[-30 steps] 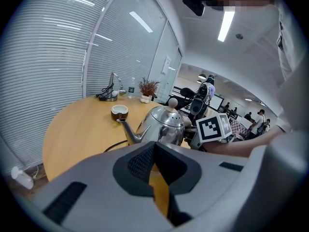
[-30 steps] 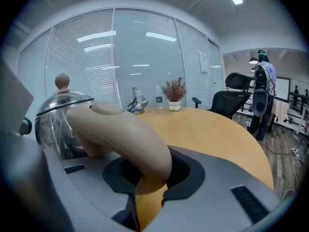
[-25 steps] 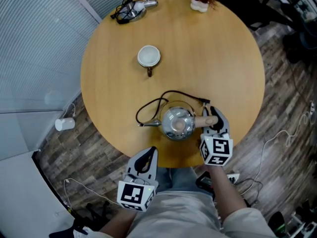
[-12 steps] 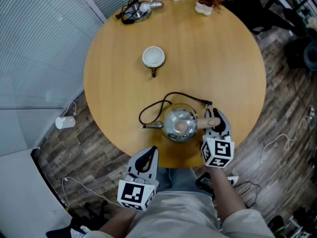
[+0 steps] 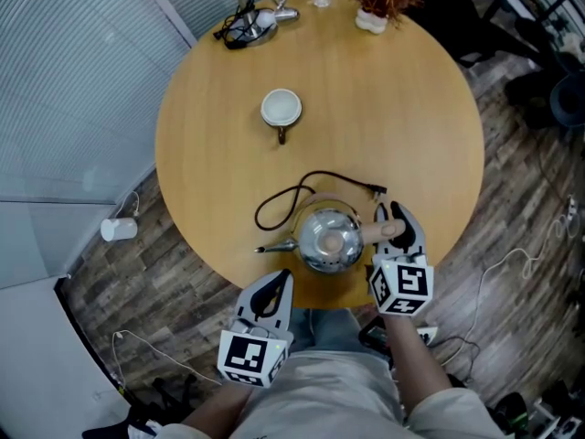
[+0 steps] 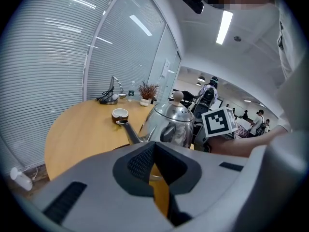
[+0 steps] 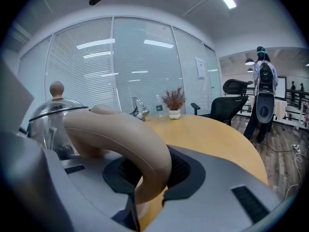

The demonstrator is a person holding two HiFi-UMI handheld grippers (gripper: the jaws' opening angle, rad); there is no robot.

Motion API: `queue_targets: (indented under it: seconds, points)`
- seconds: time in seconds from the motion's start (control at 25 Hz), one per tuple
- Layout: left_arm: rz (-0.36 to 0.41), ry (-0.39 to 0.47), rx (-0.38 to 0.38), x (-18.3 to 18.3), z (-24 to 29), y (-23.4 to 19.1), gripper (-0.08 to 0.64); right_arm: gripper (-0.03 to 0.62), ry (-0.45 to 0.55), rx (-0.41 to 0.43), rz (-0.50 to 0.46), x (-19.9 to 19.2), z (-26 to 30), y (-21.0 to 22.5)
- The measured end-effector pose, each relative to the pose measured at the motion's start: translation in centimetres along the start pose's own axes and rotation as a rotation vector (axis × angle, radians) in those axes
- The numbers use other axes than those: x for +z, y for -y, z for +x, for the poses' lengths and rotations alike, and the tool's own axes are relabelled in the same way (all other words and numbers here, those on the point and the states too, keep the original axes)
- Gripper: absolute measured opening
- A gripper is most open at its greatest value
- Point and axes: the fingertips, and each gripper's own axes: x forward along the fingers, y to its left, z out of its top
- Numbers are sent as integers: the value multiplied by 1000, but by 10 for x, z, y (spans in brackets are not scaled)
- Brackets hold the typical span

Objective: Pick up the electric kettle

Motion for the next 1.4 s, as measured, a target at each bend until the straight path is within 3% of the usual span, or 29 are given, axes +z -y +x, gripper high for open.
queue_targets:
  seconds: [0.48,0.68,0.96,1.4]
  points:
    - [63,-8,-98,-2,-21,35,2,110,26,-24,16,34,-46,9]
    - [72,17,-75,-5,-33,29,3,112,59,-49,36,52,-71,17]
    - [52,84,-50,21,-39,12,2,112,75,-85,22,81,-105,22]
    - [73,163,-39,43,-46,28,2,112,93,-110,72,88,-159,23]
